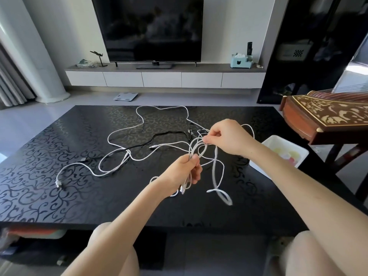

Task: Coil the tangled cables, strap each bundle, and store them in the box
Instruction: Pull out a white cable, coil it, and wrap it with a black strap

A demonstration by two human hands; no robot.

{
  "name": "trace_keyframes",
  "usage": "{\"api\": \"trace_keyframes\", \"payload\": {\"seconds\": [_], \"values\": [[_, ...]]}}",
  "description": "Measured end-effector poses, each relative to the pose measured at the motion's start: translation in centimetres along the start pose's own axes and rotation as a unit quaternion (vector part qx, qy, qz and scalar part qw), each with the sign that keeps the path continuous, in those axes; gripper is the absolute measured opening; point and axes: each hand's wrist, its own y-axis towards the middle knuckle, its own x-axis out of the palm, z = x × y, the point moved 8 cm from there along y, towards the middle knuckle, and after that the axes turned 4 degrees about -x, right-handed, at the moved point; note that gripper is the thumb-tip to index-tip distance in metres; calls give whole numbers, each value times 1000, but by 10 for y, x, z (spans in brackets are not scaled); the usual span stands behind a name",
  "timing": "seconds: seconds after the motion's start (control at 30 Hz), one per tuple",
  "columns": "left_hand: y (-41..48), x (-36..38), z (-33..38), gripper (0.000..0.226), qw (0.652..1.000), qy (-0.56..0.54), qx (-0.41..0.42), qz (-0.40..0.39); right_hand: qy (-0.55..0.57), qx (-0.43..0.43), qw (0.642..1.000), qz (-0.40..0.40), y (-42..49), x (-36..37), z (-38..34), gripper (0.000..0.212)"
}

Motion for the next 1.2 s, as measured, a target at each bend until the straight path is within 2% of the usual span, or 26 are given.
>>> {"api": "trace_keyframes", "payload": {"seconds": [0.1,0.17,0.27,0.43,0.53,0.57,0.63,0.77,0.83,0.93,0.97,1.0,1.07,1.13,1.2], "values": [[3,3,1,31,1000,1,18,5,69,32,997,18,0,7,7,34],[3,6,2,34,1000,-19,13,-6,95,43,994,30,1,10,10,30],[1,13,1,27,996,-89,-2,-28,104,43,992,48,2,12,11,24],[2,13,3,26,993,-121,-7,-16,128,48,989,46,4,17,13,22],[7,7,9,34,977,-212,-19,-12,286,77,954,55,2,21,23,12],[9,4,15,37,968,-251,-18,-13,346,90,932,55,-2,27,28,12],[15,-5,29,38,947,-320,-6,-6,410,108,905,25,-16,48,34,24],[26,-22,50,43,895,-443,3,51,430,78,891,-125,-57,107,23,41],[30,-32,59,44,855,-513,10,74,400,43,903,-153,-66,116,17,39],[29,-68,79,41,764,-634,54,105,301,55,948,-83,-67,102,37,22],[26,-84,86,39,751,-644,76,125,282,73,955,-53,-68,94,48,21],[22,-101,91,37,762,-621,98,156,282,87,955,-28,-68,86,57,22],[18,-120,96,35,827,-512,116,202,288,84,954,13,-66,63,63,21],[18,-118,91,34,896,-368,113,223,289,41,956,37,-58,37,49,20],[19,-108,83,35,939,-215,102,247,289,-20,956,48,-47,15,26,18]]}}
